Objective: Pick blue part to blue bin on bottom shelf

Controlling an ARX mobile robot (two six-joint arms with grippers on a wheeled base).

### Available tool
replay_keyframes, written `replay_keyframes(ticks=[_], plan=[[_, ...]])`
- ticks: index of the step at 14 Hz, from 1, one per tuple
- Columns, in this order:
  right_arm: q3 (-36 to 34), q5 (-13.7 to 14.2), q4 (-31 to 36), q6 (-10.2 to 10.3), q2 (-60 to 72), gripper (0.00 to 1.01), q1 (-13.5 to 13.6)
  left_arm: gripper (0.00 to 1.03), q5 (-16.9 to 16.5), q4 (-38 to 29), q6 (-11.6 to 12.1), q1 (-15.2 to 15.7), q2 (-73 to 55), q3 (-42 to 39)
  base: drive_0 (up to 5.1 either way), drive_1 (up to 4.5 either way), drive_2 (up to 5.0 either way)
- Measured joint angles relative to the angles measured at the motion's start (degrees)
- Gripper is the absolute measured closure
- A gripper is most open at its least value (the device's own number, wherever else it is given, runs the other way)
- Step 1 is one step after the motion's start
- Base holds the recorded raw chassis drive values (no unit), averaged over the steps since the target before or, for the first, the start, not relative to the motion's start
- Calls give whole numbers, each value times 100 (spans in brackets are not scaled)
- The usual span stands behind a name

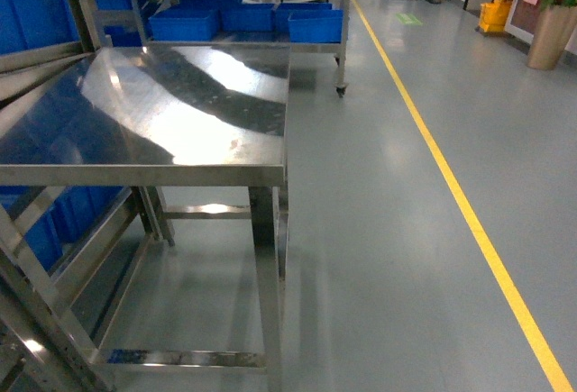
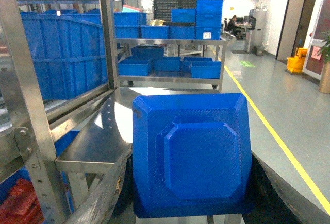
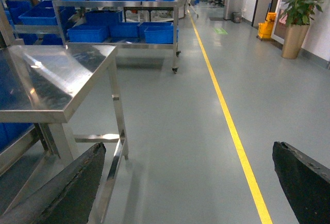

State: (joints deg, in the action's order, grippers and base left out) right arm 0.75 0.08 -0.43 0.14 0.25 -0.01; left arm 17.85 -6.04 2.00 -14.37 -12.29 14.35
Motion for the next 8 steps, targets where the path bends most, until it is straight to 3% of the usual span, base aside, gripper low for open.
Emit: replay_keyframes(ticks=[2,8], plan=[[0,-7,13,0,0,3,0,58,11,2,0,-9,-2,0,-1,408,-410],[0,-7,24,0,0,3,0,58,13,2,0,-4,-2,0,-459,191,279]])
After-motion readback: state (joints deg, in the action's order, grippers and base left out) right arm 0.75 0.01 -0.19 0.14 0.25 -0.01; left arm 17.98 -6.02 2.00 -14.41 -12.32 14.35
